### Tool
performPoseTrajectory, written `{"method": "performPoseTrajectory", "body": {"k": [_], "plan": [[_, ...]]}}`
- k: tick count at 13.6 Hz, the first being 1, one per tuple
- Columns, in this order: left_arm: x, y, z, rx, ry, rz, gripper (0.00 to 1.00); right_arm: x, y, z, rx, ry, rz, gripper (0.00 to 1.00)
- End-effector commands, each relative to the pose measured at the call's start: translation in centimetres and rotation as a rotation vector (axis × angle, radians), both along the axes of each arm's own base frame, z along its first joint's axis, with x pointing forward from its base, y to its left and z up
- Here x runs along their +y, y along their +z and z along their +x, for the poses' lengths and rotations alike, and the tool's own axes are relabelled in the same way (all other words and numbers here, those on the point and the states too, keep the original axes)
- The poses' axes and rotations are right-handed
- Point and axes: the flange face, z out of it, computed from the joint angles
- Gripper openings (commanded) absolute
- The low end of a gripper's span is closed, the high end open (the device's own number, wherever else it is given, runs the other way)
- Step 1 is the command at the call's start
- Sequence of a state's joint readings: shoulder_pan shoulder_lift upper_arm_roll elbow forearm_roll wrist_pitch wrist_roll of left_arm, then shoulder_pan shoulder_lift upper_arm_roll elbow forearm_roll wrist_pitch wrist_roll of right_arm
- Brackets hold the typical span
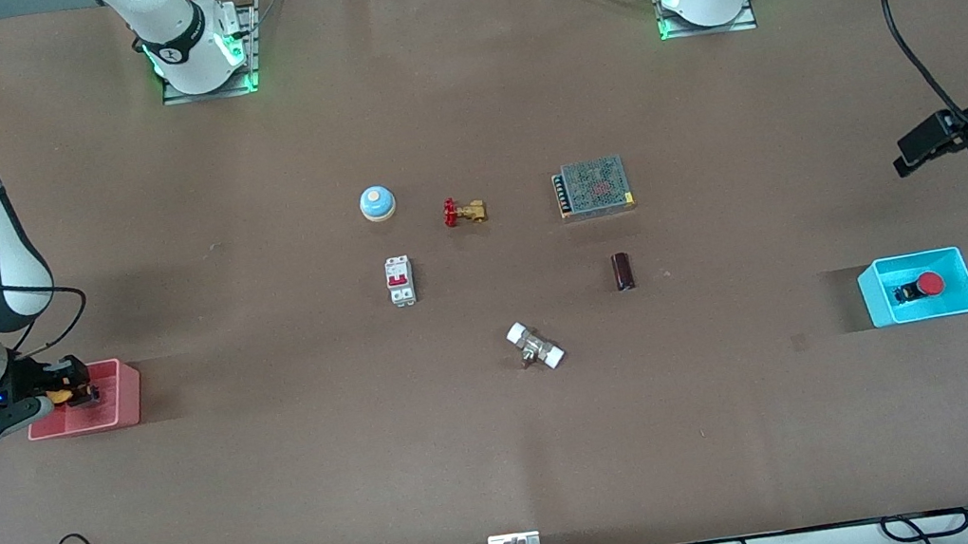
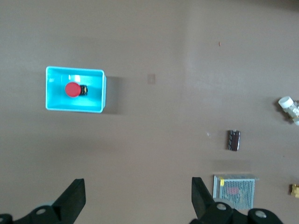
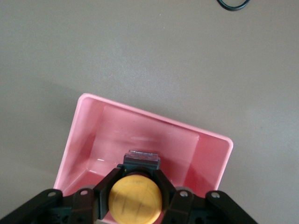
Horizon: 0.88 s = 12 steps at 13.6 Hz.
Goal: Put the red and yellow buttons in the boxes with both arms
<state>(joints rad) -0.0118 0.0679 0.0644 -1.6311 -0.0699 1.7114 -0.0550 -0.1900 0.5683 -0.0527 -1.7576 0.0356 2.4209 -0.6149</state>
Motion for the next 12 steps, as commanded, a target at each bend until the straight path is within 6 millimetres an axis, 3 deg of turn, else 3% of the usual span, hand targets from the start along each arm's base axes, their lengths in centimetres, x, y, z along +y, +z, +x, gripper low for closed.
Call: {"method": "performPoseTrajectory", "body": {"k": [1,2,4,12], "plan": [[-0.5,0.3,-0.8,0.013,0.000,0.016,1.00,-0.2,-0.2,0.3,-0.017,0.012,0.017,0.19],[-0.8,-0.4,0.5,0.015,-0.001,0.008,1.00,-0.2,-0.2,0.3,-0.017,0.012,0.017,0.19],[-0.4,0.3,2.0,-0.007,0.014,0.000,1.00,-0.2,-0.3,0.4,-0.019,0.012,0.016,0.20],[0.3,0.6,1.7,-0.002,0.032,0.011,1.00,-0.1,-0.8,0.3,-0.017,0.013,0.016,0.25]]}}
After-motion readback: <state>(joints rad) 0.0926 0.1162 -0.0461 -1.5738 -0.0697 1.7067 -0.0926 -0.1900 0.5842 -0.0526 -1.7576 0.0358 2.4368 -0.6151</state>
